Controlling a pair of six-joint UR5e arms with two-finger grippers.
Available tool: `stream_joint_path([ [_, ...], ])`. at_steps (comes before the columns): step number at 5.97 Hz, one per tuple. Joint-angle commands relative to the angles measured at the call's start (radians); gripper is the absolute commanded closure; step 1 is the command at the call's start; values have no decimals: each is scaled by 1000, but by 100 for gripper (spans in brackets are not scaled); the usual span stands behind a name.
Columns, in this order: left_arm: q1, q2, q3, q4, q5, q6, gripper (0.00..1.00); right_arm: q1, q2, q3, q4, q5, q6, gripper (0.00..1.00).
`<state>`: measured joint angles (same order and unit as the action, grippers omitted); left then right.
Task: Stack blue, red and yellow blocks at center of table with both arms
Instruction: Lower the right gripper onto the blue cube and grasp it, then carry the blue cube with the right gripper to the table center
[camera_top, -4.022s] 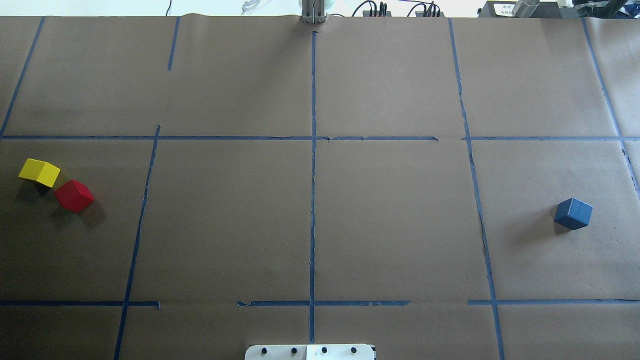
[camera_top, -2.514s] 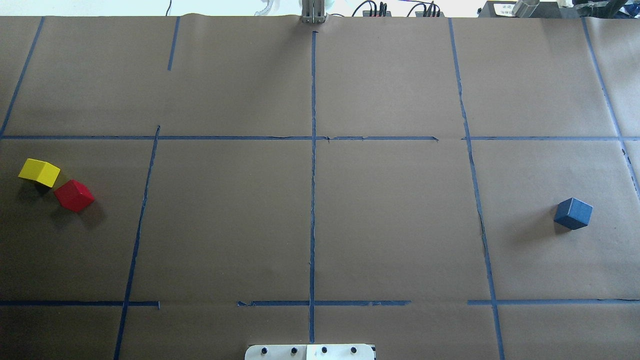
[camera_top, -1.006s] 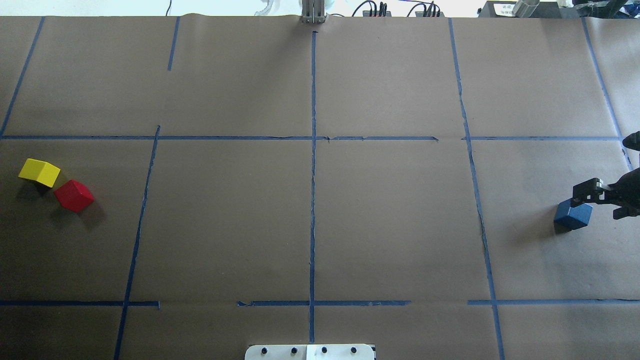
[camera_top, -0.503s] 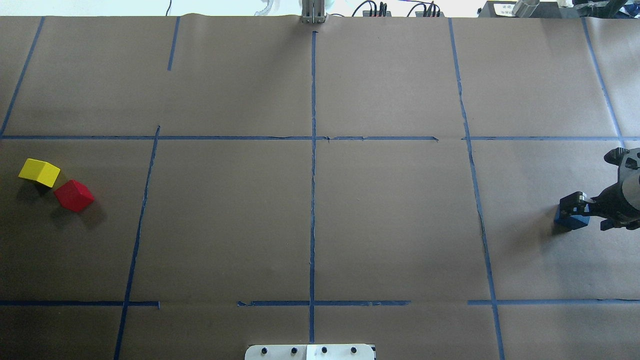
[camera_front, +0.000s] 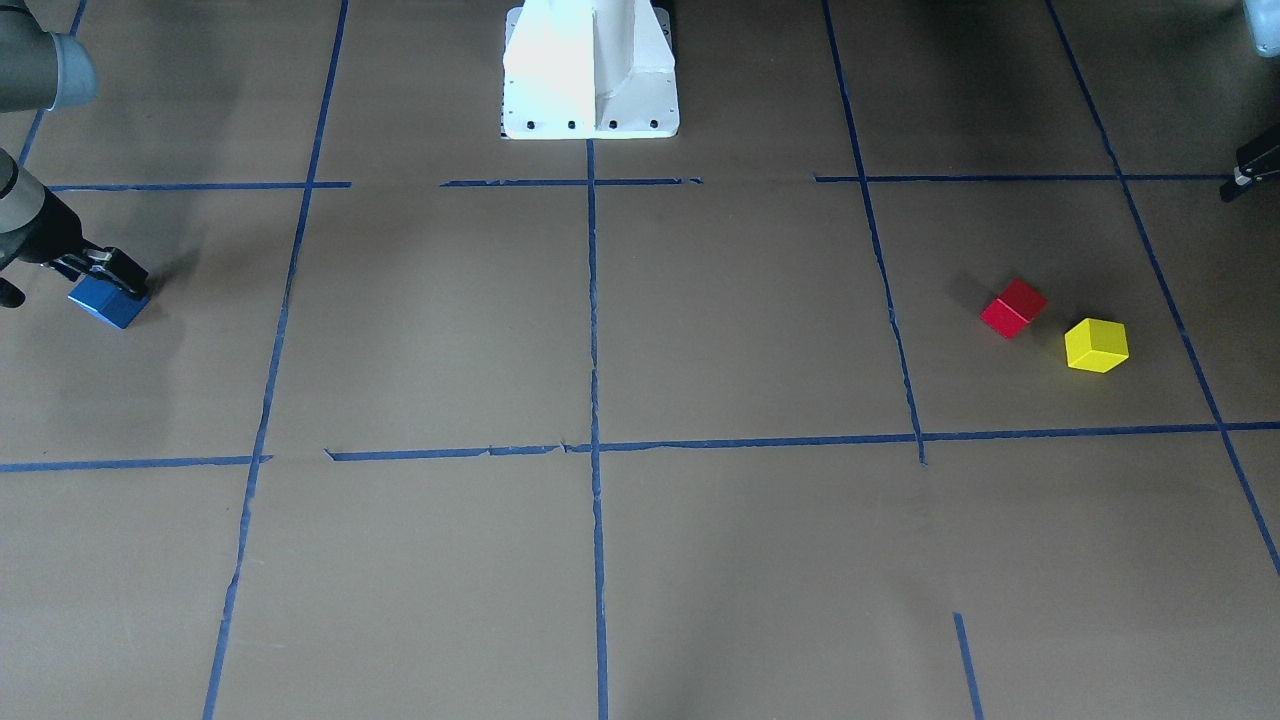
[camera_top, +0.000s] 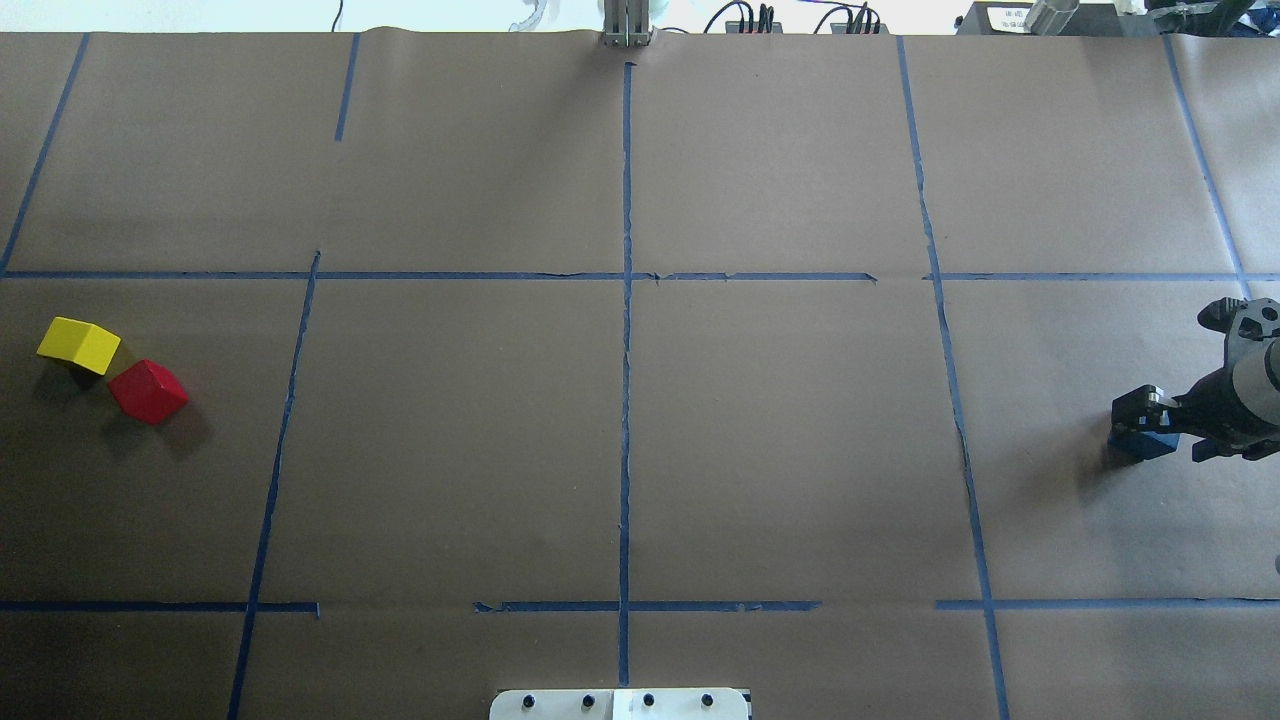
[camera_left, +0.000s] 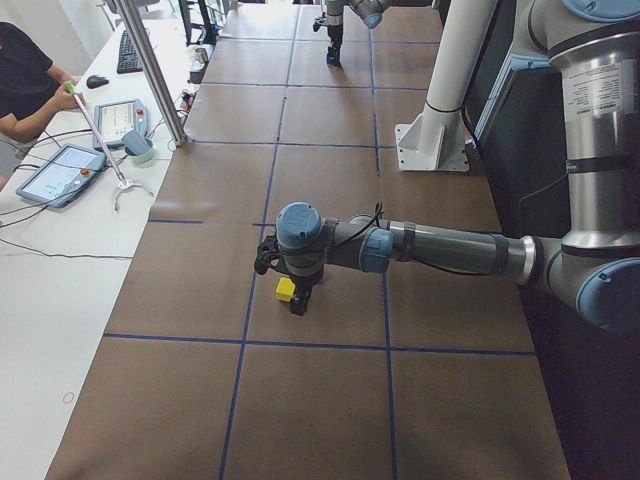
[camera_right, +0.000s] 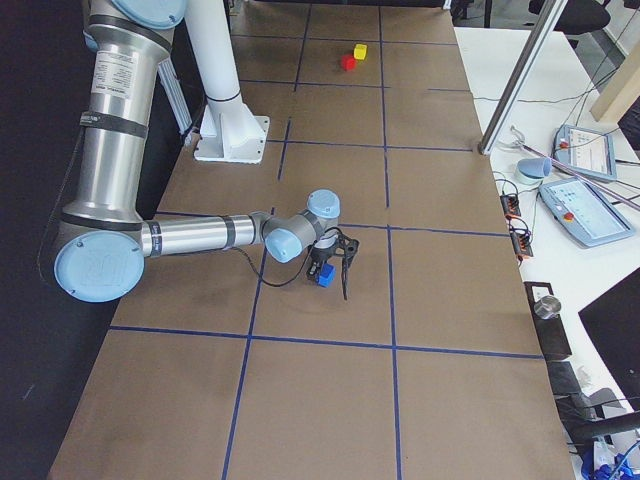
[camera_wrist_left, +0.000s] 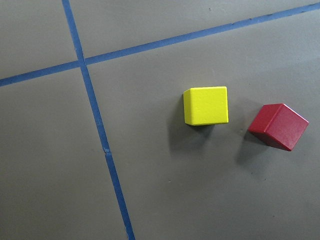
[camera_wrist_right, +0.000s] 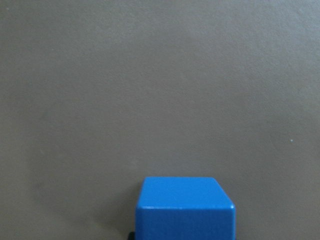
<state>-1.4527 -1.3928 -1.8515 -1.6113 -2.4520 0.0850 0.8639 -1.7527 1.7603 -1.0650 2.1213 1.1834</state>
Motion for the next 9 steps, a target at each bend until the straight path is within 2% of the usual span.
stream_joint_path([
  [1, 0, 2, -2, -1, -1, -1, 0, 18, 44, 17, -1, -1, 7, 100],
  [2, 0, 2, -2, -1, -1, -1, 0, 21, 97, 95, -15, 0, 18, 100],
  [3, -2, 2, -9, -1, -1, -1, 0, -24, 207, 105, -16, 2, 50, 100],
  [4, -2, 2, -12, -1, -1, -1, 0, -102, 325, 102, -73, -3, 53, 100],
  [5, 0, 2, -12, -1, -1, 2, 0, -184, 498, 91, -252, -20, 47, 100],
  [6, 0, 2, -14, -2, -1, 2, 0, -280, 650, 33, -323, -118, 54, 100],
  [7, 0, 2, -14, -2, -1, 2, 0, -345, 759, -58, -328, -230, 62, 100],
  [8, 0, 2, -14, -2, -1, 1, 0, -356, 854, -146, -329, -239, 111, 100],
  [9, 0, 2, -14, -2, -2, 1, 0, -358, 892, -194, -328, -239, 145, 100],
])
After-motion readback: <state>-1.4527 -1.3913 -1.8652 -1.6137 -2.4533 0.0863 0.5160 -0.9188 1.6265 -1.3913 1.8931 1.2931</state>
